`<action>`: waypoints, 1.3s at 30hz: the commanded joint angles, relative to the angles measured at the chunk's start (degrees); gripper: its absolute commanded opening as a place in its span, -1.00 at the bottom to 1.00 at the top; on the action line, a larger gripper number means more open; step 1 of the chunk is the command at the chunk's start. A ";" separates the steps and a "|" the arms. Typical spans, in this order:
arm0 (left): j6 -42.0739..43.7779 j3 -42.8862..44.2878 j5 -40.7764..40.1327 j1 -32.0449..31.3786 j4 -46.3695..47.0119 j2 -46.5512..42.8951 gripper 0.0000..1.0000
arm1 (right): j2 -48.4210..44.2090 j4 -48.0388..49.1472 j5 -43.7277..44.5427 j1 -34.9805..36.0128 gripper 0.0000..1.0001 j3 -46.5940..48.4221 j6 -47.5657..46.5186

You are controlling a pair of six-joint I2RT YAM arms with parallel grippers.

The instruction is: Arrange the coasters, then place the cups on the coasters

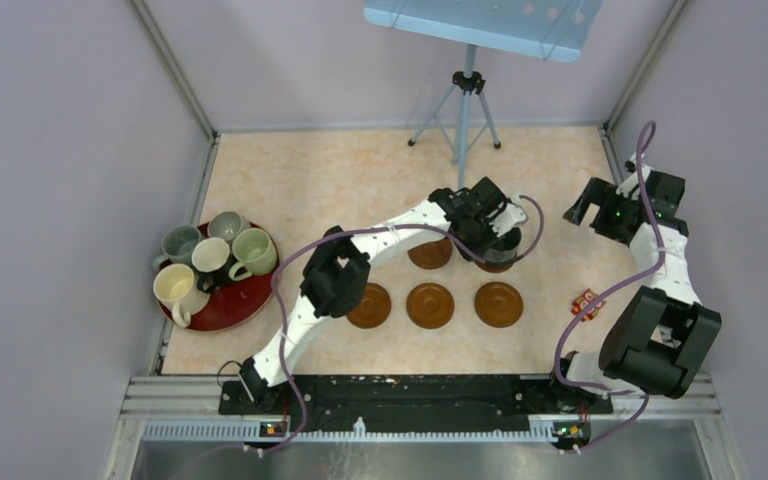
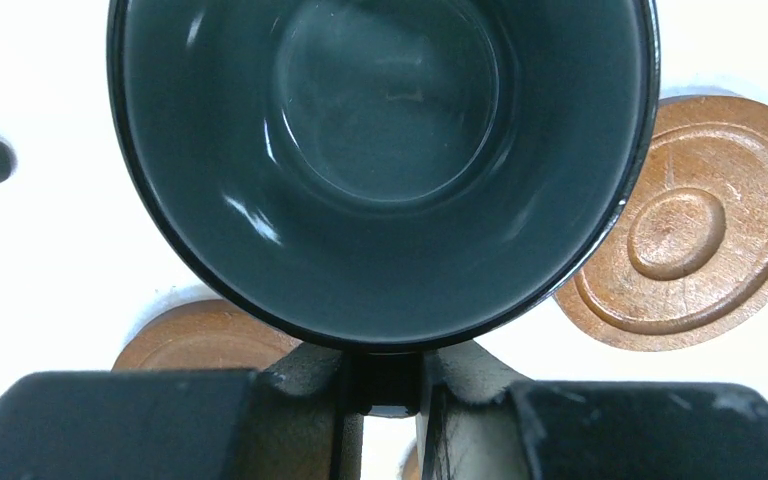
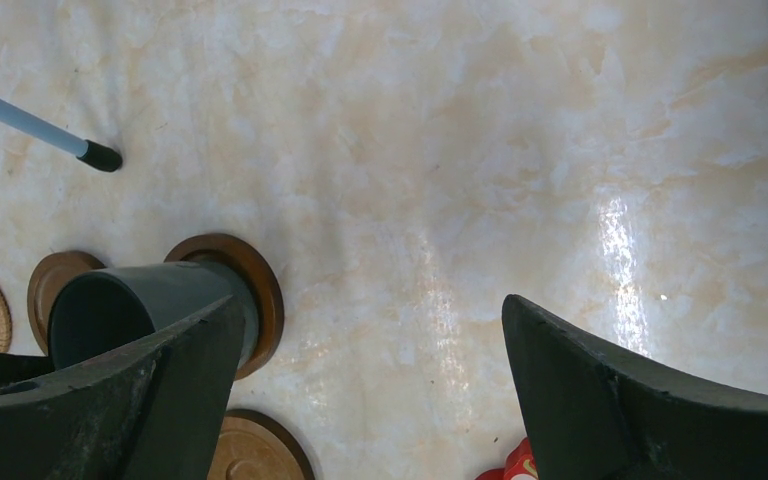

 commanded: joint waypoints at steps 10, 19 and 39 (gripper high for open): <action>-0.77 3.22 -0.76 -0.23 3.75 -0.31 -0.70 | -0.88 1.91 -0.75 -0.56 0.97 0.14 -0.04; -0.82 1.87 0.77 -0.21 3.43 -2.14 0.21 | -0.92 1.87 -1.21 -0.51 0.98 0.13 -0.23; -0.80 -1.50 10.11 -0.23 3.54 -6.92 0.10 | -0.83 1.99 -1.94 -0.52 0.97 0.01 -0.49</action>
